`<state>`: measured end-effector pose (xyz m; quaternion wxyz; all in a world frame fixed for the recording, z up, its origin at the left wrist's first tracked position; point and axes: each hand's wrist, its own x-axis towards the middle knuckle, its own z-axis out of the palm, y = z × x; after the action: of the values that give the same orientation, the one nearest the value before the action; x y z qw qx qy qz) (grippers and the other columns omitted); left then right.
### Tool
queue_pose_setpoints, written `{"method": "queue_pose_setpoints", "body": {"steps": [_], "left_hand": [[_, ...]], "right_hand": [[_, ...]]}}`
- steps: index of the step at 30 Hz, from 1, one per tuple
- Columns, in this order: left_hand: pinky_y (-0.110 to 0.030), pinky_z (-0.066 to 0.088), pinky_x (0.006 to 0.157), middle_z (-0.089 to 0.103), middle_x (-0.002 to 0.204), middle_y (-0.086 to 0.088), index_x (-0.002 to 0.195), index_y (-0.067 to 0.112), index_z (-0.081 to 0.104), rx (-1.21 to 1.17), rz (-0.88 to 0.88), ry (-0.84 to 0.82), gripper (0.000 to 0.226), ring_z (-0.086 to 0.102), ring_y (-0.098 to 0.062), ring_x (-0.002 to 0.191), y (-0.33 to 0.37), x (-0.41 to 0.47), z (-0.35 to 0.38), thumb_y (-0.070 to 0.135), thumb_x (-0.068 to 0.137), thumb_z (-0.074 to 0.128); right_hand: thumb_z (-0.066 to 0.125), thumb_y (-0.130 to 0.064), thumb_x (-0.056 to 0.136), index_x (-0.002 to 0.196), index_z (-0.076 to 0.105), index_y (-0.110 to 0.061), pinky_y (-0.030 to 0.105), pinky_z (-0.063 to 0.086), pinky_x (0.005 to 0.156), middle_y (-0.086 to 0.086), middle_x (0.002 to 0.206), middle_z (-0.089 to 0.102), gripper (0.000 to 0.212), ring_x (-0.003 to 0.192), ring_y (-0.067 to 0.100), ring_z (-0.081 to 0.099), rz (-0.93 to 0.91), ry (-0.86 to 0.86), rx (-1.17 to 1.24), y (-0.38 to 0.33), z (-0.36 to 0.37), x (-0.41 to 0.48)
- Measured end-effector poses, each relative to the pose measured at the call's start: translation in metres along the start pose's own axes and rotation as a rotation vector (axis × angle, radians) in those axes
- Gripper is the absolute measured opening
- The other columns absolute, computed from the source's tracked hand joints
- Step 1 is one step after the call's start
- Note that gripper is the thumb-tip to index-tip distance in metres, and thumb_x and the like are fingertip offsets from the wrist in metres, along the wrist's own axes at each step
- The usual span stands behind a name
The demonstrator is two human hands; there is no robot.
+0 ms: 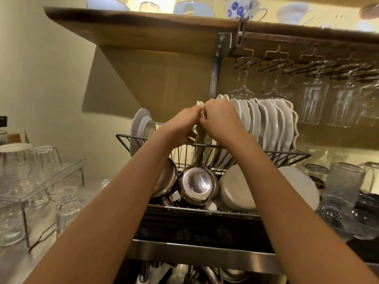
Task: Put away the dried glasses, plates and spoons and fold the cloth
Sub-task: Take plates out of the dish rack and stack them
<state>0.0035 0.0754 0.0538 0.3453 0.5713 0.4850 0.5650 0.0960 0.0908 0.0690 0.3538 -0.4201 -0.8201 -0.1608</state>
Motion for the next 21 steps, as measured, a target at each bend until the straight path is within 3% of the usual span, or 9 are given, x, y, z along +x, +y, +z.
{"method": "queue_pose_setpoints", "body": {"steps": [2, 6, 11, 12, 14, 16, 17, 21], "left_hand": [[-0.008, 0.031, 0.035, 0.044, 0.061, 0.000, 0.069, 0.016, 0.047, 0.019, -0.003, -0.004, 0.041, 0.042, -0.006, 0.033, 0.000, 0.001, 0.000, 0.034, 0.101, 0.028], [-0.011, 0.034, 0.035, 0.046, 0.065, -0.001, 0.076, 0.014, 0.050, 0.114, -0.013, 0.030, 0.046, 0.041, -0.011, 0.050, 0.000, 0.003, 0.002, 0.042, 0.100, 0.023], [-0.025, 0.037, 0.055, 0.052, 0.075, -0.004, 0.113, -0.001, 0.055, 0.204, 0.042, 0.094, 0.057, 0.046, -0.015, 0.063, -0.002, 0.011, 0.008, 0.042, 0.100, 0.021], [-0.026, 0.037, 0.055, 0.055, 0.080, -0.007, 0.118, -0.002, 0.054, 0.203, 0.037, 0.092, 0.059, 0.051, -0.017, 0.068, -0.002, 0.011, 0.008, 0.043, 0.100, 0.020], [-0.028, 0.040, 0.059, 0.060, 0.109, -0.019, 0.126, -0.001, 0.050, 0.183, -0.006, 0.071, 0.063, 0.059, -0.030, 0.098, -0.002, 0.013, 0.006, 0.048, 0.099, 0.020], [-0.033, 0.046, 0.071, 0.047, 0.136, -0.022, 0.133, 0.003, 0.045, 0.178, -0.058, 0.043, 0.068, 0.046, -0.037, 0.124, -0.003, 0.016, 0.004, 0.054, 0.096, 0.020], [-0.035, 0.047, 0.077, 0.042, 0.141, -0.021, 0.135, 0.005, 0.043, 0.175, -0.080, 0.021, 0.070, 0.040, -0.037, 0.129, -0.003, 0.017, 0.004, 0.057, 0.095, 0.019], [-0.033, 0.045, 0.073, 0.033, 0.147, -0.021, 0.136, 0.009, 0.041, 0.144, -0.111, -0.038, 0.071, 0.032, -0.039, 0.135, -0.003, 0.020, 0.004, 0.060, 0.094, 0.016]], "right_hand": [[0.049, -0.023, 0.090, 0.095, 0.065, -0.007, 0.028, 0.028, 0.071, 0.012, 0.095, 0.060, 0.023, 0.092, 0.021, 0.042, -0.008, 0.056, -0.060, 0.003, 0.000, 0.000], [0.050, -0.030, 0.087, 0.102, 0.069, -0.012, 0.032, 0.030, 0.084, 0.005, 0.112, 0.057, 0.030, 0.108, 0.024, 0.039, -0.056, 0.181, -0.125, 0.011, 0.004, -0.001], [0.048, -0.029, 0.089, 0.104, 0.070, -0.014, 0.033, 0.028, 0.090, 0.003, 0.121, 0.052, 0.031, 0.116, 0.023, 0.036, -0.016, 0.210, -0.066, 0.016, 0.012, 0.004], [0.048, -0.029, 0.089, 0.103, 0.070, -0.013, 0.033, 0.029, 0.091, 0.003, 0.122, 0.052, 0.031, 0.116, 0.023, 0.036, -0.004, 0.224, -0.050, 0.017, 0.014, 0.005], [0.049, -0.031, 0.089, 0.100, 0.071, -0.012, 0.034, 0.029, 0.091, 0.004, 0.121, 0.053, 0.031, 0.116, 0.022, 0.037, 0.008, 0.248, -0.028, 0.019, 0.016, 0.006], [0.051, -0.033, 0.088, 0.096, 0.071, -0.011, 0.034, 0.031, 0.090, 0.005, 0.117, 0.055, 0.031, 0.114, 0.023, 0.039, 0.025, 0.269, -0.025, 0.021, 0.017, 0.009], [0.052, -0.034, 0.087, 0.094, 0.071, -0.011, 0.034, 0.032, 0.089, 0.006, 0.115, 0.055, 0.031, 0.112, 0.023, 0.040, 0.035, 0.282, -0.030, 0.022, 0.016, 0.010], [0.055, -0.030, 0.084, 0.087, 0.071, -0.010, 0.033, 0.034, 0.085, 0.007, 0.107, 0.056, 0.026, 0.106, 0.023, 0.042, 0.064, 0.337, -0.039, 0.023, 0.017, 0.015]]}}
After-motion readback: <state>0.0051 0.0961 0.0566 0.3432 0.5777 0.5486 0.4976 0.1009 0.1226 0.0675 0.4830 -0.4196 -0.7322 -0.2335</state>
